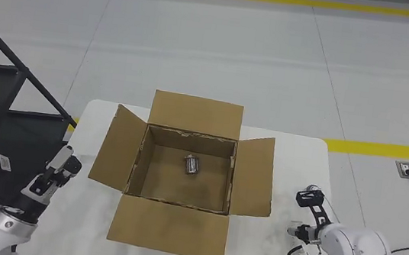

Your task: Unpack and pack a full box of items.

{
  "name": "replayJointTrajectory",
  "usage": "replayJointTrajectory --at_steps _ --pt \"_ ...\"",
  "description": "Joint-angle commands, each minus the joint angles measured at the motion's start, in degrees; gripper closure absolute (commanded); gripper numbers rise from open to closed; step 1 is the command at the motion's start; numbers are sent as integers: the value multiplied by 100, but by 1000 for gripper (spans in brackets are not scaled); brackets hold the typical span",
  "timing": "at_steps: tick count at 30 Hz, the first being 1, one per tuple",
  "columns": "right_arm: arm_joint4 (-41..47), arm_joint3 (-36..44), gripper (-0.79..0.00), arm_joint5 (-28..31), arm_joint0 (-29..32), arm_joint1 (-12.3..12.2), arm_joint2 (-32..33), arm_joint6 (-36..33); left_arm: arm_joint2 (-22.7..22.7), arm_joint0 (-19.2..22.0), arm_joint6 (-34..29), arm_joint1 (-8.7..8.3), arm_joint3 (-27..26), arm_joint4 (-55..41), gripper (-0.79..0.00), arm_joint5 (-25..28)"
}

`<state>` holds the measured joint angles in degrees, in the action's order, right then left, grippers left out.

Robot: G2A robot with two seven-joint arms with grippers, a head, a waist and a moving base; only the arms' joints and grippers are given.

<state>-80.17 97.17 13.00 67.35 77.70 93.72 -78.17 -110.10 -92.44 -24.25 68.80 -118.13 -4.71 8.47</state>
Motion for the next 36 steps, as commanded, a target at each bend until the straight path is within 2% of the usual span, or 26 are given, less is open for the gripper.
replayJointTrajectory --at_steps 1,11,25,26,28,29,30,33,36 --pt "27 -51 -379 12 -17 -11 -19 10 27 15 18 -2 7 17 -785 -21" --pt "-267 -92 -391 -156 79 -50 -344 39 98 74 92 -14 38 55 -785 -76" --pt "-161 -757 -366 -217 -269 -79 -646 55 106 16 219 -21 62 72 -785 -47" --pt "-126 -821 -351 -207 -301 -83 -644 59 100 11 221 -22 60 69 -785 -42" --pt "-72 -949 -268 -187 -368 -93 -637 49 85 3 221 -25 58 73 -785 -40" --pt "-49 -999 -117 -183 -397 -98 -630 57 80 3 223 -26 57 69 -785 -31" --pt "-34 -1031 -15 -172 -422 -105 -619 68 76 1 222 -28 59 66 -785 -26" --pt "145 -795 0 -63 -368 -128 -549 96 65 7 213 -32 67 56 -785 -24" --pt "364 -33 0 47 -148 -166 -375 -34 60 27 191 -39 67 68 -785 -52"
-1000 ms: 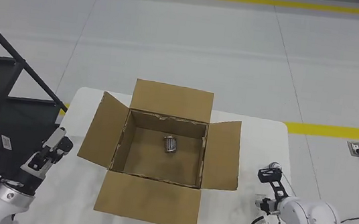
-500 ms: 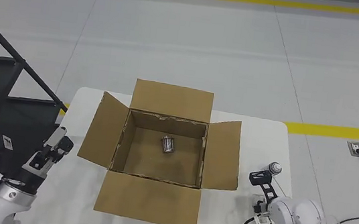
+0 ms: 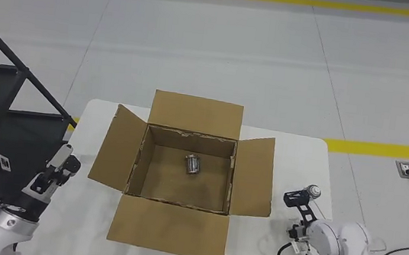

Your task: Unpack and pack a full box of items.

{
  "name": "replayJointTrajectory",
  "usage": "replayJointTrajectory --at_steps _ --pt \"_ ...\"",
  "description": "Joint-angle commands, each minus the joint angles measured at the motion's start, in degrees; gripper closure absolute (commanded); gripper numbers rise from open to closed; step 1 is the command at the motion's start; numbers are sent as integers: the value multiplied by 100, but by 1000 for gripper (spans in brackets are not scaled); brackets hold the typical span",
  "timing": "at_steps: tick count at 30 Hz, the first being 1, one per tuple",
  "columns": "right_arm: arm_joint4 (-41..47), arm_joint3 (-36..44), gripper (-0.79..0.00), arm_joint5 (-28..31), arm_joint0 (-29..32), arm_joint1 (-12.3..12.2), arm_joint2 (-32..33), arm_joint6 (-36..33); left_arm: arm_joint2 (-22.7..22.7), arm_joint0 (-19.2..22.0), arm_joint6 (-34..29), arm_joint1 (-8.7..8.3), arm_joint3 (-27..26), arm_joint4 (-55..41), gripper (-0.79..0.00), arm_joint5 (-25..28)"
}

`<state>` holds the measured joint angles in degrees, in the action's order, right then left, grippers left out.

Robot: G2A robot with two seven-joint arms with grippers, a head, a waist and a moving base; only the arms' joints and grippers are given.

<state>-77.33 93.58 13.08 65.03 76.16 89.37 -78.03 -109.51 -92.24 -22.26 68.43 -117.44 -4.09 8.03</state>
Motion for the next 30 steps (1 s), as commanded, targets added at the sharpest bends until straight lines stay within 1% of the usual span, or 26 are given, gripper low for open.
replayJointTrajectory --at_steps 1,6,9,12,14,16,18,21,25,30 --pt "198 678 0 57 191 -24 139 -104 2 16 -19 -4 -2 10 -785 -10" --pt "752 2692 0 49 692 -72 487 -302 38 62 -67 -14 -6 17 -785 -19" --pt "1005 3586 0 -86 760 -85 544 -241 54 62 -70 -17 -11 20 -785 -10" --pt "1147 4107 0 -333 590 -86 337 -202 46 20 -47 -17 -3 -11 -785 31" --pt "1100 4107 0 -435 265 -85 40 -144 18 -26 -13 -15 1 -46 -785 63" --pt "975 4107 0 -560 -112 -74 -438 -218 -15 -82 17 -13 3 -81 -785 93" --pt "853 3934 0 -693 -545 -47 -1016 -342 -53 -139 55 -9 3 -137 -785 138" --pt "690 3285 0 -1005 -1344 43 -1934 -388 -116 -235 123 -2 -2 -222 -785 201" --pt "874 2031 0 -1485 -2375 247 -3015 -309 -201 -363 190 7 -9 -315 -785 279" --pt "1078 403 0 -1965 -3264 549 -4035 68 -311 -482 253 16 -19 -412 -785 343"
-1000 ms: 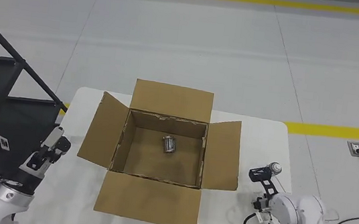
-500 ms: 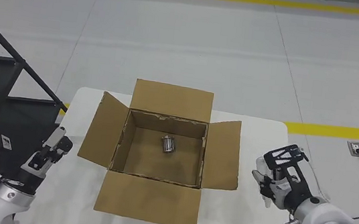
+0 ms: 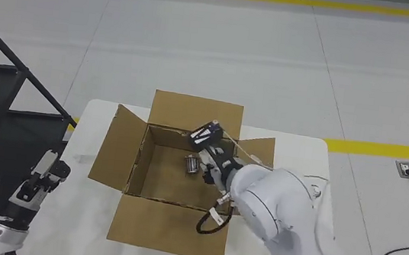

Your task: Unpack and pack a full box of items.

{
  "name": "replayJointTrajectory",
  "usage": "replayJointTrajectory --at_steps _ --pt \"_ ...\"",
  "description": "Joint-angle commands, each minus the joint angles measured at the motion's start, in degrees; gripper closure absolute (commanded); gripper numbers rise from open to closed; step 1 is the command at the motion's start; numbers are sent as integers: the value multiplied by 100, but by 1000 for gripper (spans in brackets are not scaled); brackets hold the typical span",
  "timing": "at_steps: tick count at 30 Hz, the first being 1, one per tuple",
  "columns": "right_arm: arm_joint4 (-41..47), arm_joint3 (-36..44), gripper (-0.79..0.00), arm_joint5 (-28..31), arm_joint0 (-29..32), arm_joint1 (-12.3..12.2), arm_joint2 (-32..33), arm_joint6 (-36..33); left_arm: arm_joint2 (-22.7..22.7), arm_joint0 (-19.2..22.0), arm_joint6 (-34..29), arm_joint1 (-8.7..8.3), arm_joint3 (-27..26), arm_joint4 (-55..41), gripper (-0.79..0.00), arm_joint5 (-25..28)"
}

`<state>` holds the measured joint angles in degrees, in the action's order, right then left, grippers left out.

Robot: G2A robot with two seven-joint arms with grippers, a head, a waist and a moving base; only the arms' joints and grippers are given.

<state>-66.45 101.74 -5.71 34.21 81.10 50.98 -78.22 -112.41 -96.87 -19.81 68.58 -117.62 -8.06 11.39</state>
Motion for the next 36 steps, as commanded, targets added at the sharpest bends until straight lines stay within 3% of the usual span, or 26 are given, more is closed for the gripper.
replayJointTrajectory --at_steps 1,9,15,17,20,21,24,29,33,36 --pt "50 -729 0 -196 -285 120 -365 203 -39 -34 13 2 -4 -30 -785 22" --pt "527 -2815 0 -516 -677 560 -1221 1201 -80 -53 -53 -1 -16 -27 -785 35" --pt "842 -3931 0 -655 -818 790 -1318 1843 -59 -5 -132 -10 -40 34 -785 11" --pt "951 -4183 -259 -594 -889 830 -1286 1892 -62 -2 -154 -13 -40 39 -785 2" --pt "1025 -4417 -453 -492 -968 889 -1276 1959 -70 -5 -168 -15 -28 49 -785 -14" --pt "1028 -4453 -520 -477 -979 902 -1269 1973 -71 -5 -177 -16 -30 49 -785 -18" --pt "1004 -4467 -570 -440 -973 919 -1236 1983 -73 -10 -198 -18 -32 70 -785 -23" --pt "770 -4103 -591 -435 -865 859 -1082 1925 -74 -12 -212 -21 -49 90 -785 -22" --pt "438 -3256 -600 -402 -590 692 -751 1709 -73 -16 -217 -23 -59 98 -785 -25" --pt "36 -2148 -628 -294 -167 486 -326 1358 -74 -17 -216 -23 -62 97 -785 -26"
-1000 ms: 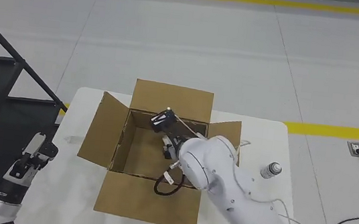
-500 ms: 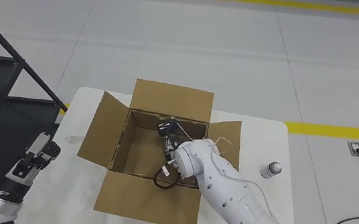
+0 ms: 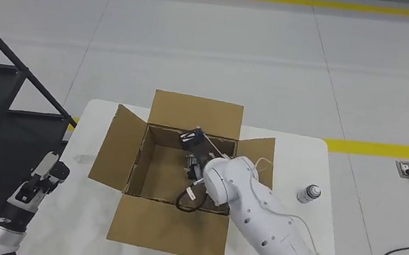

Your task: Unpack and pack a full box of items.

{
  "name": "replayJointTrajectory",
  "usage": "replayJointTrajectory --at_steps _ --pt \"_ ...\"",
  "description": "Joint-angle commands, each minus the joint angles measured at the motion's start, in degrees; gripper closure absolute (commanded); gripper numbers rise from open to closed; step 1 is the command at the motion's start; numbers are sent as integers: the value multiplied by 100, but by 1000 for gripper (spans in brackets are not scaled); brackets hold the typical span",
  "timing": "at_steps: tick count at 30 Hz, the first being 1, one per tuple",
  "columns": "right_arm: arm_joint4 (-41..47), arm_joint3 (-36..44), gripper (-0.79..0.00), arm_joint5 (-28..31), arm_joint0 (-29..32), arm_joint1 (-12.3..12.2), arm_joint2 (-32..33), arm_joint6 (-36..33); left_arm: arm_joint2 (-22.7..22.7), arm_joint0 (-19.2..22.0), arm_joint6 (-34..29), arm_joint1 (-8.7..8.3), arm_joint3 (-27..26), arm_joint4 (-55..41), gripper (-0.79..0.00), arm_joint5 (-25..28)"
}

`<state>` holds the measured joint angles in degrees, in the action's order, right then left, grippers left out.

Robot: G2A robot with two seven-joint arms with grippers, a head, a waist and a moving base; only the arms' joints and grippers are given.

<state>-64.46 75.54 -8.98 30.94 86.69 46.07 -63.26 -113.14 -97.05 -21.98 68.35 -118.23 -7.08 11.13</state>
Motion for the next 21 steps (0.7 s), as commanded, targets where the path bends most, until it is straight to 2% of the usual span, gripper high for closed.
replayJointTrajectory --at_steps 1,4,8,10,11,14,17,21 --pt "-321 923 -640 86 350 -150 341 -284 0 0 1 -1 -1 -1 -785 -1" --pt "-815 2329 -662 327 992 -376 957 -763 17 15 -3 -2 -10 11 -785 -13" --pt "-1114 3944 -634 794 1815 -602 1922 -1103 63 50 -7 -5 -19 52 -785 -46" --pt "-1260 4500 -656 989 2151 -690 2470 -1216 81 64 -12 -6 -19 55 -785 -50" --pt "-1367 4674 -699 1026 2292 -722 2694 -1241 89 70 -16 -7 -21 62 -785 -50" --pt "-1549 4765 -785 1186 2508 -799 3316 -1347 103 80 -17 -9 -28 87 -785 -56" --pt "-1916 4405 -770 1050 2592 -843 3729 -1297 122 81 -23 -11 -45 115 -785 -81" --pt "-1898 3422 -785 1082 2501 -882 4087 -1193 169 102 -38 -16 -79 205 -785 -127"
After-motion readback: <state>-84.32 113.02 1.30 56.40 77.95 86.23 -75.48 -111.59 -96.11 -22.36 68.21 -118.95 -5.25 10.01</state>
